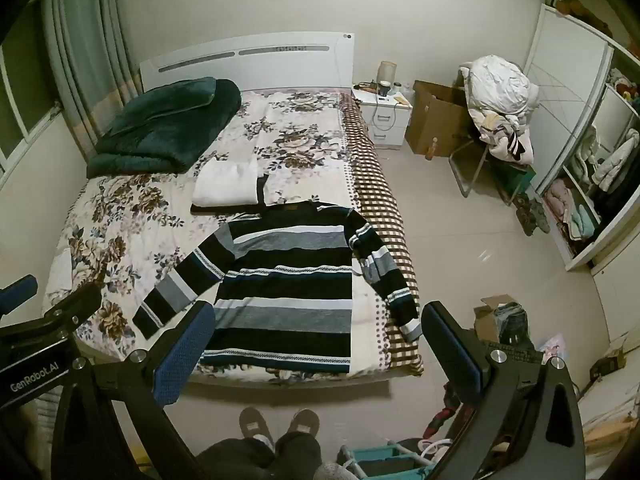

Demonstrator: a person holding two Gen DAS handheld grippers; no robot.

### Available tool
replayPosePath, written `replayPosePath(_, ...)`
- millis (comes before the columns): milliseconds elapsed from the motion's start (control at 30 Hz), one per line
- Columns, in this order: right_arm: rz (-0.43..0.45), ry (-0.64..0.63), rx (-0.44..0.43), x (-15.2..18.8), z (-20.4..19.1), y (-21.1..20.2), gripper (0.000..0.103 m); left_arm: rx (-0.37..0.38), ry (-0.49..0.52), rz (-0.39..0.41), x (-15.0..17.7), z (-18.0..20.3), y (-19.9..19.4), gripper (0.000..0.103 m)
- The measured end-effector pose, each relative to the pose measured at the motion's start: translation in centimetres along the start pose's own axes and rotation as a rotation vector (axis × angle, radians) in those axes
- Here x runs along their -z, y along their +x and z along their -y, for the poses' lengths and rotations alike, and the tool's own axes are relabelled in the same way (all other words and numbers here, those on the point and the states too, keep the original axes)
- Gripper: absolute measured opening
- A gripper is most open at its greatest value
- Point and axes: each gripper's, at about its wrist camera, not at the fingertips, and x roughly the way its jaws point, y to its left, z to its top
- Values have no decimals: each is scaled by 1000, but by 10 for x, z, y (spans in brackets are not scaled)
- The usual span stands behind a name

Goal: Fold small clothes

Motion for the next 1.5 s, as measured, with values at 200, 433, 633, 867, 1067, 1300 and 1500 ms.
replayPosePath(200,-1,4,-12,0,-1,-1,103,-5,-1,1,-2,1,-1,103)
replayPosePath(433,-1,-7,-20,0,3,-1,103,0,1,7,0,0,2,103)
replayPosePath(633,2,-12,-15,0,-1,-3,103,2,0,8,0,0,0,103)
replayPosePath(867,5,-12,-16,-5,-2,-7,103,0,0,12,0,0,0,103)
replayPosePath(1067,6,-13,-17,-5,-1,-7,103,0,2,15,0,0,0,103)
replayPosePath(1300,11,-12,-17,-4,-1,-8,103,-3,0,18,1,0,0,103)
replayPosePath(1500,12,-12,-17,-5,-1,-9,103,-2,0,20,1,0,-1,103)
